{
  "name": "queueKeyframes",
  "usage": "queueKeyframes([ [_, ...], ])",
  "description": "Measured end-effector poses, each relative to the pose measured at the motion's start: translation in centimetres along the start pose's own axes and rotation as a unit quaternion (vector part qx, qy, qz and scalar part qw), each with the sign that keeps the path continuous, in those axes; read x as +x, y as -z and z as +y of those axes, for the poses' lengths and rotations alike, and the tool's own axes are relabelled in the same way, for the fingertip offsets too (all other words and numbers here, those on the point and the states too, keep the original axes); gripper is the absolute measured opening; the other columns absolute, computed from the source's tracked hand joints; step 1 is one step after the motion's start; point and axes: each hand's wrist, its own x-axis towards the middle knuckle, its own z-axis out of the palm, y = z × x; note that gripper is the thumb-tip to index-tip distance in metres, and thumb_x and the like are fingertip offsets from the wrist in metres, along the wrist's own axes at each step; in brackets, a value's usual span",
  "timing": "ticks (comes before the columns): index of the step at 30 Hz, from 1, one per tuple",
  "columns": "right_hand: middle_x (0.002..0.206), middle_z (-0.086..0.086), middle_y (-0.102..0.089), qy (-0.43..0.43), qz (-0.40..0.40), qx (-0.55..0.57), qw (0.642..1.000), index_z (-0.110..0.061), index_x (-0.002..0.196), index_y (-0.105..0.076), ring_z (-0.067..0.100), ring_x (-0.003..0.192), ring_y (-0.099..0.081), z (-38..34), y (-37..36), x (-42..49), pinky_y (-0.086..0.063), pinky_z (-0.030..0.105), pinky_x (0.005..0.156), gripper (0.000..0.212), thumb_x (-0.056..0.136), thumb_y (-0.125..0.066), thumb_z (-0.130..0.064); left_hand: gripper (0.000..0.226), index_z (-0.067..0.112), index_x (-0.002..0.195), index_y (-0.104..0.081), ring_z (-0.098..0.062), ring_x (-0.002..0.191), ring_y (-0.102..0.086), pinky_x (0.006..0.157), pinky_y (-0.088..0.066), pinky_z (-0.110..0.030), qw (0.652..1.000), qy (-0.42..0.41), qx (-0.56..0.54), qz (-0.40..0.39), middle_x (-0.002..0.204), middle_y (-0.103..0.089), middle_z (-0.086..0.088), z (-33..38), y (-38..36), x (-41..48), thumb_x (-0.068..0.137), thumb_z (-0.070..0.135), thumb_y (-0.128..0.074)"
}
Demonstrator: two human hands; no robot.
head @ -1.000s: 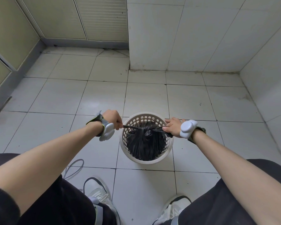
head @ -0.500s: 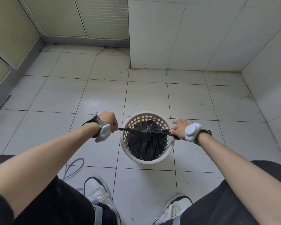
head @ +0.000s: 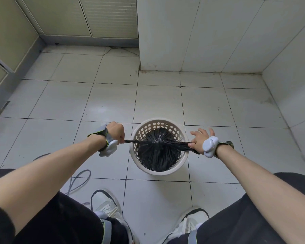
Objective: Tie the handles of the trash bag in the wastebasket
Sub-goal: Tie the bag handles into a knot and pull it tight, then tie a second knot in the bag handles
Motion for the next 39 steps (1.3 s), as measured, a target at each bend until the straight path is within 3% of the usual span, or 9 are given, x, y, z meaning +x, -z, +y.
queueKeyframes([
  [12,0.148,-0.01,-0.038,-0.014,-0.031,-0.047,0.998,-0.038,0.119,-0.06,0.02,0.144,-0.017,0.6,-0.1,0.4,0.001,0.058,0.115,0.038,0.099,-0.028,-0.04,0.017,0.012,0.083,-0.077,-0.023,0.084,-0.07,0.066,-0.049,-0.026,1.0,0.013,0.012,-0.013,0.081,-0.077,-0.008,-0.3,0.1,0.4,0.076,0.007,-0.063],
  [17,0.099,-0.003,-0.053,-0.026,-0.069,-0.074,0.994,-0.026,0.062,-0.047,0.026,0.128,-0.037,0.4,0.7,0.4,-0.007,0.06,0.112,0.043,0.099,-0.027,-0.035,0.014,0.021,0.071,-0.073,-0.015,0.074,-0.068,0.06,-0.045,-0.02,0.999,0.001,-0.011,-0.046,0.065,-0.072,0.007,-1.6,0.4,0.6,0.077,0.013,-0.063],
  [19,0.09,-0.003,-0.053,-0.019,-0.048,-0.061,0.997,-0.021,0.057,-0.042,0.025,0.117,-0.045,0.2,1.3,0.5,-0.011,0.058,0.111,0.044,0.097,-0.032,-0.036,0.008,0.021,0.085,-0.072,-0.015,0.076,-0.068,0.062,-0.045,-0.022,0.999,-0.016,0.0,-0.028,0.072,-0.076,0.004,-1.4,0.5,0.7,0.081,0.024,-0.065],
  [21,0.08,-0.003,-0.053,-0.02,-0.036,-0.067,0.997,-0.018,0.056,-0.042,0.024,0.095,-0.052,-0.3,2.0,0.3,-0.021,0.055,0.107,0.039,0.093,-0.038,-0.031,0.029,0.02,0.108,-0.064,-0.019,0.083,-0.067,0.064,-0.043,-0.025,0.999,-0.019,0.017,0.023,0.087,-0.077,0.0,-0.9,0.3,0.9,0.085,0.037,-0.061],
  [24,0.066,-0.001,-0.049,-0.031,0.011,-0.064,0.997,-0.016,0.059,-0.043,0.021,0.065,-0.043,-1.1,3.0,0.1,-0.03,0.041,0.086,0.024,0.083,-0.043,-0.018,0.039,0.019,0.117,-0.054,-0.027,0.103,-0.061,0.078,-0.042,-0.032,0.991,-0.04,0.073,0.107,0.109,-0.071,-0.004,0.3,0.2,0.9,0.088,0.044,-0.051],
  [26,0.083,0.002,-0.068,-0.019,0.05,-0.03,0.998,-0.019,0.08,-0.063,0.021,0.07,-0.054,-1.7,3.5,0.2,-0.031,0.037,0.081,0.018,0.08,-0.046,-0.012,0.032,0.017,0.115,-0.05,-0.028,0.105,-0.057,0.084,-0.039,-0.035,0.987,-0.073,0.07,0.122,0.113,-0.067,-0.005,1.5,0.3,0.8,0.089,0.036,-0.05],
  [29,0.111,-0.002,-0.069,0.031,0.056,0.016,0.998,-0.024,0.108,-0.065,0.023,0.102,-0.063,-2.6,4.1,0.4,-0.042,0.037,0.094,0.03,0.085,-0.049,-0.011,0.024,0.021,0.11,-0.049,-0.025,0.095,-0.053,0.074,-0.03,-0.029,0.988,-0.097,0.064,0.097,0.11,-0.067,-0.004,3.4,0.6,0.8,0.087,0.018,-0.045],
  [35,0.12,0.011,-0.064,0.114,0.024,0.072,0.991,-0.01,0.115,-0.062,0.029,0.108,-0.06,-5.0,3.6,0.2,-0.038,0.025,0.078,0.028,0.093,-0.047,-0.015,0.035,0.017,0.108,-0.057,-0.025,0.103,-0.056,0.078,-0.03,-0.029,0.984,-0.134,0.113,0.007,0.111,-0.066,-0.007,6.7,0.7,0.8,0.081,-0.002,-0.046],
  [39,0.121,-0.002,-0.066,0.146,-0.055,0.007,0.988,-0.021,0.116,-0.061,0.018,0.106,-0.062,-6.4,4.3,0.4,-0.045,0.021,0.08,0.042,0.084,-0.042,-0.001,0.046,0.021,0.122,-0.058,-0.026,0.114,-0.055,0.088,-0.039,-0.03,0.979,-0.141,0.131,-0.072,0.124,-0.061,-0.006,7.8,0.5,1.2,0.083,0.0,-0.047],
])
